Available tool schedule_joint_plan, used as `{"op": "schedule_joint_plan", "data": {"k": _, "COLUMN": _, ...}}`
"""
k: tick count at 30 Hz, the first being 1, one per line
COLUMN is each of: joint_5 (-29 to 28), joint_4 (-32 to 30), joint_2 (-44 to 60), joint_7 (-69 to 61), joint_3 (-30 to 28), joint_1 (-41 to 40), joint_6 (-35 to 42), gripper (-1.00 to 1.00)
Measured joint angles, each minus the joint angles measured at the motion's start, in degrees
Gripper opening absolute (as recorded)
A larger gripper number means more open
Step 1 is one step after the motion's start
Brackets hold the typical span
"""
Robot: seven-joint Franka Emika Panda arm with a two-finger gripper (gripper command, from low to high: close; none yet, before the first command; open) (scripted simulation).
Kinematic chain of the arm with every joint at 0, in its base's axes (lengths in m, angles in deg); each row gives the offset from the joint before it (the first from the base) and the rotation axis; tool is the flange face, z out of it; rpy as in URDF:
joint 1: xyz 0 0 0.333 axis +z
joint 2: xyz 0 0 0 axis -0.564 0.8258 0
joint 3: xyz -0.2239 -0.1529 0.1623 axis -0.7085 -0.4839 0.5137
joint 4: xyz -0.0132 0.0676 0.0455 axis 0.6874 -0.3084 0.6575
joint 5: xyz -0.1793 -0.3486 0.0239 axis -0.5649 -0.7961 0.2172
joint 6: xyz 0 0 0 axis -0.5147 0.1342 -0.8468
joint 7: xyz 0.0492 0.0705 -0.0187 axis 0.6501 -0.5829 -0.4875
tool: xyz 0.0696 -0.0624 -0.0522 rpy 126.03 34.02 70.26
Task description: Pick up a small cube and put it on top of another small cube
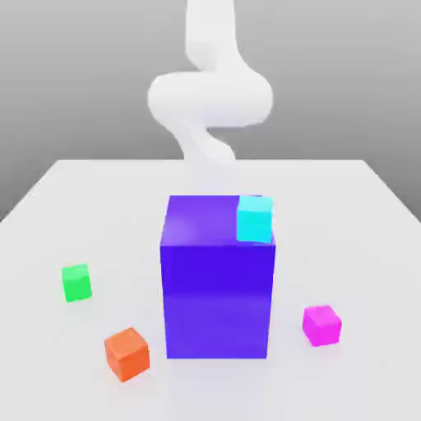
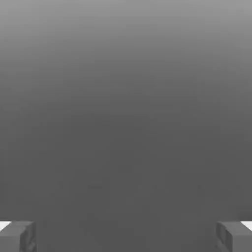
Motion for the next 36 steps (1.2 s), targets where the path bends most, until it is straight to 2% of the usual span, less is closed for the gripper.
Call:
{"op": "schedule_joint_plan", "data": {"k": 10, "joint_5": 1.4, "joint_4": -9.5, "joint_2": 16.6, "joint_7": -25.7, "joint_3": -3.7, "joint_1": 14.2, "joint_6": -10.6, "gripper": 0.0}}
{"op": "schedule_joint_plan", "data": {"k": 18, "joint_5": 3.1, "joint_4": -16.9, "joint_2": 29.7, "joint_7": -46.3, "joint_3": -4.5, "joint_1": 23.4, "joint_6": -18.9, "gripper": 0.0}}
{"op": "schedule_joint_plan", "data": {"k": 23, "joint_5": 3.2, "joint_4": -21.6, "joint_2": 37.8, "joint_7": -58.6, "joint_3": -2.8, "joint_1": 27.3, "joint_6": -24.1, "gripper": 0.0}}
{"op": "schedule_joint_plan", "data": {"k": 27, "joint_5": 1.0, "joint_4": -25.0, "joint_2": 44.3, "joint_7": -66.1, "joint_3": -1.8, "joint_1": 30.1, "joint_6": -28.5, "gripper": 0.0}}
{"op": "schedule_joint_plan", "data": {"k": 33, "joint_5": 1.5, "joint_4": -23.7, "joint_2": 56.4, "joint_7": -68.5, "joint_3": -0.4, "joint_1": 28.8, "joint_6": -38.1, "gripper": 0.0}}
{"op": "schedule_joint_plan", "data": {"k": 34, "joint_5": 1.7, "joint_4": -23.3, "joint_2": 58.4, "joint_7": -68.6, "joint_3": 0.1, "joint_1": 28.4, "joint_6": -39.7, "gripper": -1.0}}
{"op": "schedule_joint_plan", "data": {"k": 36, "joint_5": 1.7, "joint_4": -23.3, "joint_2": 58.4, "joint_7": -68.6, "joint_3": 0.1, "joint_1": 28.4, "joint_6": -39.7, "gripper": -1.0}}
